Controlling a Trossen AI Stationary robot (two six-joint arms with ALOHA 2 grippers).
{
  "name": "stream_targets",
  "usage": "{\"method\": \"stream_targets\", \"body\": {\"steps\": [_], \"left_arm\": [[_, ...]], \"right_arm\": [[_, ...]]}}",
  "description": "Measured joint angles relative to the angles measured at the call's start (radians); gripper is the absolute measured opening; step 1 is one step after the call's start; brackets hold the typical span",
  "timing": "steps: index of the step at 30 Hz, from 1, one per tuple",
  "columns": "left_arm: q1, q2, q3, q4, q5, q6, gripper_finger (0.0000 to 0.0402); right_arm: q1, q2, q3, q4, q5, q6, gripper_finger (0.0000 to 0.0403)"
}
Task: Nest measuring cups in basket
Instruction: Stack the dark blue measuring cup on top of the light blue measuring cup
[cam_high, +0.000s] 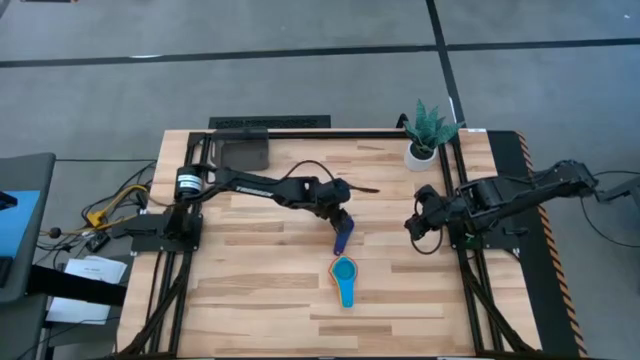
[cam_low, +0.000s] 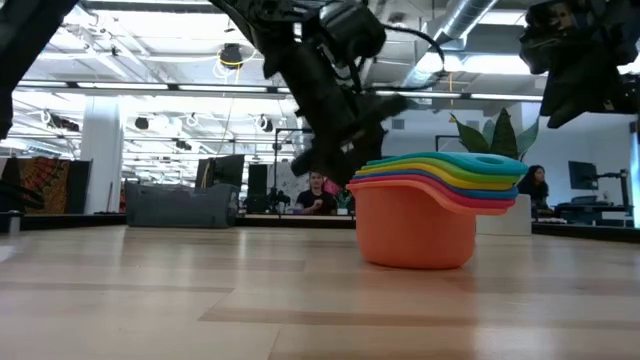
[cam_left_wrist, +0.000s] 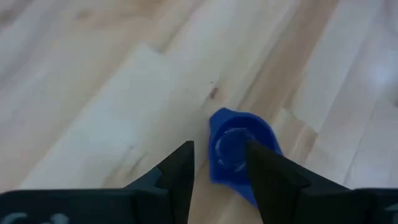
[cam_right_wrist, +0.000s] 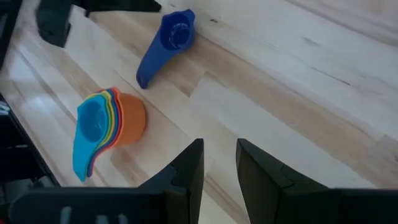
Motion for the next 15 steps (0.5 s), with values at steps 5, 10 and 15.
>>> {"method": "stream_targets", "body": {"steps": [5,10,15], "left_arm": [[0.001,0.045,0.01,0.002,0.008,0.019,0.0117],[0.002,0.045,0.01,-0.003,-0.005,0.051,0.0112],[0.013,0.046,0.01,0.001,0.026,0.079,0.0111]], "right_arm": [[0.02,0.0,0.0,-0.002,0.019,0.031,0.0119],[0.039,0.0,0.0,-0.002,0.021,0.057,0.0119],[0.044,0.0,0.0,0.0,0.023,0.065,0.0119]]}}
